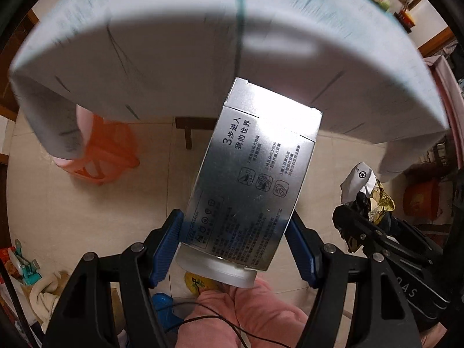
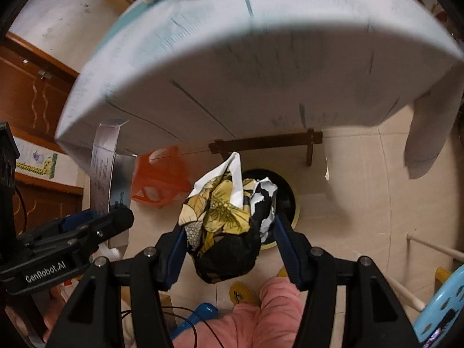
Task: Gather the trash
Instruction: 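Carry the silver box and yellow-black wrapper down toward the black trash bin, then open both tools to drop the box and wrapper into the bin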
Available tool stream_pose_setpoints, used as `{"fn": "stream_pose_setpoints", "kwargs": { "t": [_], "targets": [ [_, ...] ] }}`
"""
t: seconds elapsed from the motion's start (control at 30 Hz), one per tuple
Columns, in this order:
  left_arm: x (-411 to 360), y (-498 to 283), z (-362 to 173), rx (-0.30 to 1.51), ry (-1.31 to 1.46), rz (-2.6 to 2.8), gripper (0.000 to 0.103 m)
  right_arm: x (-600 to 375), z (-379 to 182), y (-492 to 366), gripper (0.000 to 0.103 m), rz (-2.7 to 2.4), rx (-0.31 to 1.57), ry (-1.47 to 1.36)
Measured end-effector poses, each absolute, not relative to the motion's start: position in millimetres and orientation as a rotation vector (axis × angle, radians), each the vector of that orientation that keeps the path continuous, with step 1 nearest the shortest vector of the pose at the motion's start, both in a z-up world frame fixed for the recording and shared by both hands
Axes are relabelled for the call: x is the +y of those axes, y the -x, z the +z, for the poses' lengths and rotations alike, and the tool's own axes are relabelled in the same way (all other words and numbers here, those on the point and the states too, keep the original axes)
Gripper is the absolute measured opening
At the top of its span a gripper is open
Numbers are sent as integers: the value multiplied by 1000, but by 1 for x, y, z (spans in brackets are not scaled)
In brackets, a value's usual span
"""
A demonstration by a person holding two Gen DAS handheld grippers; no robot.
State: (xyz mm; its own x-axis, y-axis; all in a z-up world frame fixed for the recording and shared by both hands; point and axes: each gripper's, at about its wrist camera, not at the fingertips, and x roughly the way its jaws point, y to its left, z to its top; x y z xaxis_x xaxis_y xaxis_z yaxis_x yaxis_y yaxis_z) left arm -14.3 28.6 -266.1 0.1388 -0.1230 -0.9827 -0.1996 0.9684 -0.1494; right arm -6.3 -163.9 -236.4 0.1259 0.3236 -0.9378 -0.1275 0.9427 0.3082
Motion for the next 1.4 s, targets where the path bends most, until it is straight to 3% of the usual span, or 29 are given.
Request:
{"fn": "stream_pose_setpoints", "kwargs": {
  "t": [0.37,0.43,0.5,0.57,0.7,1.0,1.4],
  "targets": [
    [26,0,-396,1470,263,21,73,-164,-373,-2,62,257,1431,-238],
    [25,-2,-410,1481,261,27,78,-166,-392,-4,69,246,1455,-254],
    [24,-1,-419,1476,260,42,82,-166,-407,-7,82,245,1467,-271],
    [27,-2,-426,1473,254,53,87,-165,-415,-9,83,239,1465,-264],
    [30,-1,-430,1472,259,63,87,-164,-423,-10,83,244,1461,-258],
    [29,7,-387,1433,264,71,87,-166,-399,-3,83,241,1460,-244],
    [43,45,-224,1291,306,75,87,-157,-262,31,84,278,1407,-239]
  ]
}}
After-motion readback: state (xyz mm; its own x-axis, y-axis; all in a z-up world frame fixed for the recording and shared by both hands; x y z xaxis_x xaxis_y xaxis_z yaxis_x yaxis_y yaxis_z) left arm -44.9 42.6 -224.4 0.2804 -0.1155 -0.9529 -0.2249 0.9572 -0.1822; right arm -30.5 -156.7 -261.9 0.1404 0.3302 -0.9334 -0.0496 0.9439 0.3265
